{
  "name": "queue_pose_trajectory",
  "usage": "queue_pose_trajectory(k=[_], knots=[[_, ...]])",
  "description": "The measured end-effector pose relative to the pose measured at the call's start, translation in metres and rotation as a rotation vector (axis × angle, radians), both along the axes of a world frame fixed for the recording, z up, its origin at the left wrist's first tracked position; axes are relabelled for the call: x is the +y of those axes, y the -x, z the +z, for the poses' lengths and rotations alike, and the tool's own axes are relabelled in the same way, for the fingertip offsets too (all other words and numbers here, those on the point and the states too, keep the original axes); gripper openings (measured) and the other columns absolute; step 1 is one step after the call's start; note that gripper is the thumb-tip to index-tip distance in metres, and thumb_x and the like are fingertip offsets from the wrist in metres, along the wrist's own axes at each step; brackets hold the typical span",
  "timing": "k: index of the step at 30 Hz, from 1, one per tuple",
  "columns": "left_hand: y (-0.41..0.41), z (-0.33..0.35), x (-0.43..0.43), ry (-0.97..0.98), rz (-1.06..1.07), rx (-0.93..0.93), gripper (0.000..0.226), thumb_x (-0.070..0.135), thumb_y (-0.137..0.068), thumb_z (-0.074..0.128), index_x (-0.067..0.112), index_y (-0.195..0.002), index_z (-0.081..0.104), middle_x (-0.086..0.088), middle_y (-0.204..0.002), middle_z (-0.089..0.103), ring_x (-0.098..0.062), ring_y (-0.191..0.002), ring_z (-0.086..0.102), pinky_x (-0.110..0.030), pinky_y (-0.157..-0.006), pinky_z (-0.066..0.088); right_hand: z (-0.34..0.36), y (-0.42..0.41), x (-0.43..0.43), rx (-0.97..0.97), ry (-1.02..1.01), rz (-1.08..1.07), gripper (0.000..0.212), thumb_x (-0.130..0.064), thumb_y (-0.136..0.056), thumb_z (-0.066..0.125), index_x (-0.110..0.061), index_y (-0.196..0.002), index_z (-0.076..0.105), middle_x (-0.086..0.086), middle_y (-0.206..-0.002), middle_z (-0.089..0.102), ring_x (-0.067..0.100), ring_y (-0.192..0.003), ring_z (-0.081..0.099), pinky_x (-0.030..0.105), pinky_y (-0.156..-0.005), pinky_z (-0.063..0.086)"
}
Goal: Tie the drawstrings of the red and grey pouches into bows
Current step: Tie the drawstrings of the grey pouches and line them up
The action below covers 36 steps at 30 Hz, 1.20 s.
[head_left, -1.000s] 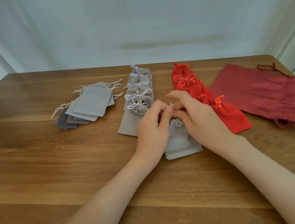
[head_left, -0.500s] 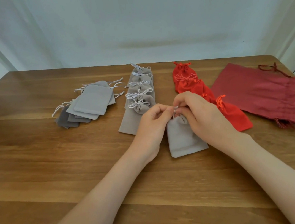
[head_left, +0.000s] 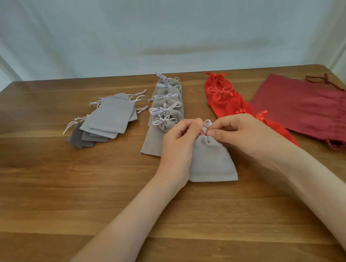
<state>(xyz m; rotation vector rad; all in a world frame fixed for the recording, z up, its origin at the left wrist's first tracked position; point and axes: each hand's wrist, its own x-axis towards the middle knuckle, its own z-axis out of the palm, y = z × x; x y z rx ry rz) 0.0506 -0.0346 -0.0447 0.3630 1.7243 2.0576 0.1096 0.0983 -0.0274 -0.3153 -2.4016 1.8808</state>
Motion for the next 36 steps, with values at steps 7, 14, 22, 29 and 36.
queue_pose_trajectory(k=[7,14,22,29,36], knots=[[0.007,0.008,-0.004,-0.128,-0.188,-0.267,0.021,0.014,-0.090,0.059,0.015,-0.073,0.071,-0.003,-0.073,0.066,-0.015,-0.072,0.063,-0.030,-0.072,0.054,0.003,-0.001,0.005,-0.070,0.158,0.078,0.014,-0.012,-0.092,0.057,-0.006,-0.090,0.070,0.011,-0.090,0.065,0.023,-0.088,0.057,0.038,-0.088,0.046],[0.016,0.009,-0.011,0.083,-0.313,-0.038,0.011,0.014,-0.087,0.063,0.018,-0.078,0.068,0.005,-0.075,0.066,-0.008,-0.074,0.056,-0.023,-0.070,0.039,0.001,-0.004,0.007,-0.118,0.092,0.095,0.022,-0.015,-0.095,0.053,0.004,-0.099,0.062,0.013,-0.092,0.064,0.021,-0.086,0.057,0.034,-0.080,0.043],[0.013,0.002,-0.013,0.485,-0.192,0.540,0.008,0.013,-0.084,0.068,0.015,-0.076,0.065,0.013,-0.060,0.058,0.003,-0.059,0.049,-0.009,-0.058,0.038,-0.002,0.000,0.005,-0.184,-0.313,0.046,0.020,-0.021,-0.097,0.051,-0.013,-0.086,0.065,-0.001,-0.074,0.059,0.008,-0.068,0.051,0.025,-0.066,0.041],[0.006,-0.013,-0.002,0.708,-0.011,1.153,0.015,0.002,-0.085,0.057,0.011,-0.078,0.047,-0.001,-0.070,0.051,-0.018,-0.070,0.040,-0.027,-0.062,0.023,-0.007,0.006,0.001,-0.140,-0.472,0.012,0.022,-0.021,-0.096,0.051,-0.015,-0.079,0.063,-0.009,-0.068,0.055,0.004,-0.063,0.047,0.023,-0.062,0.036],[0.012,-0.032,0.002,0.738,0.181,1.457,0.010,0.003,-0.081,0.050,0.008,-0.074,0.055,-0.006,-0.064,0.052,-0.025,-0.062,0.048,-0.034,-0.064,0.031,-0.007,0.006,-0.002,-0.079,-0.382,0.008,0.022,-0.017,-0.096,0.051,-0.013,-0.078,0.062,-0.007,-0.068,0.056,0.006,-0.066,0.050,0.029,-0.067,0.040]])
